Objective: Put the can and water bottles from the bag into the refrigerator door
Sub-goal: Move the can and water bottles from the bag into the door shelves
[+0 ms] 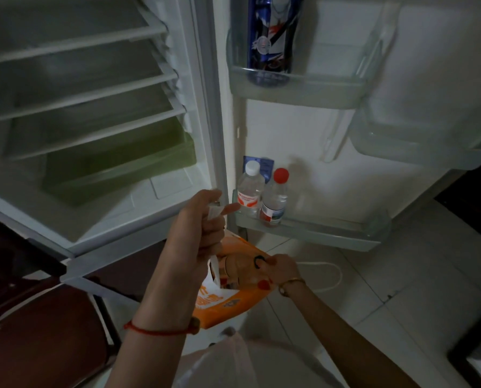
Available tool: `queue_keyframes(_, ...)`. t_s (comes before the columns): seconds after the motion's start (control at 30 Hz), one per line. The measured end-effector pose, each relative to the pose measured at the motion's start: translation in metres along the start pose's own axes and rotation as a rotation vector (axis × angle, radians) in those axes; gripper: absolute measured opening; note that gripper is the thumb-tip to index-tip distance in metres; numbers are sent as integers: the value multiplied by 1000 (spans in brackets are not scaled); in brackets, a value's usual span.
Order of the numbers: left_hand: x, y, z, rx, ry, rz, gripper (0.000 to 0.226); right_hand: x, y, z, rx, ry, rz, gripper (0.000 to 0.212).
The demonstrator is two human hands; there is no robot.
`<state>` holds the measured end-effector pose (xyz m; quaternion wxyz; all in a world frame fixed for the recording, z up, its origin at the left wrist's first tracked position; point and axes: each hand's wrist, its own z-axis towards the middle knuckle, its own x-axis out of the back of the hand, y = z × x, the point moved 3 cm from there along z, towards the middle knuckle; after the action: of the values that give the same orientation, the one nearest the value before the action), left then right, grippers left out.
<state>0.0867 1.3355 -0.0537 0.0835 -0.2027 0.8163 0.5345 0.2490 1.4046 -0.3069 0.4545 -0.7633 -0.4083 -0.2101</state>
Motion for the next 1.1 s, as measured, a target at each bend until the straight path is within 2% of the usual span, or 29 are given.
queue_keyframes(0.07, -2, -1, -2, -7, 4, 20, 34, -5, 1, 6, -59, -12, 91, 43)
queue_keyframes(0.17, -6, -3, -5, 8, 19, 39, 55, -11, 2, 11, -130, -11, 166, 52)
queue_keyframes(0.2, -7, -3, -6, 15, 24, 41, 56, -13, 1, 12, -143, -13, 180, 52)
queue_keyframes(0.3, -6, -5, -7, 21, 29, 8, 35, -19, -1, 14, -187, -21, 246, 49)
queue_keyframes(0.4, -2, -6, -7, 5, 45, -8, 41, -21, -3, 9, -220, 6, 298, 51)
queue_keyframes(0.47, 3, -5, -8, -21, 67, -19, 44, -20, -8, 1, -152, 30, 257, 45)
queue_keyframes(0.57, 13, -2, -9, -27, 123, -78, 43, -14, -25, -19, 80, 148, 210, 22)
queue_keyframes(0.6, 16, -3, -9, -29, 121, -101, 37, -10, -31, -27, 160, 191, 213, 17)
queue_keyframes(0.63, 17, -3, -9, -33, 112, -121, 31, -4, -37, -35, 232, 229, 209, 18)
queue_keyframes(0.77, 15, -5, -7, -43, 111, -128, 38, 36, -53, -61, 477, 364, 205, 28)
queue_keyframes(0.83, 9, -5, -5, -52, 99, -108, 31, 61, -55, -72, 598, 471, 253, 29)
queue_keyframes(1.0, -9, -9, 2, -57, 72, -39, 53, 141, -62, -97, 620, 734, 304, 26)
queue_keyframes(1.1, -16, -9, 6, -38, 73, -71, 36, 176, -64, -107, 653, 806, 390, 26)
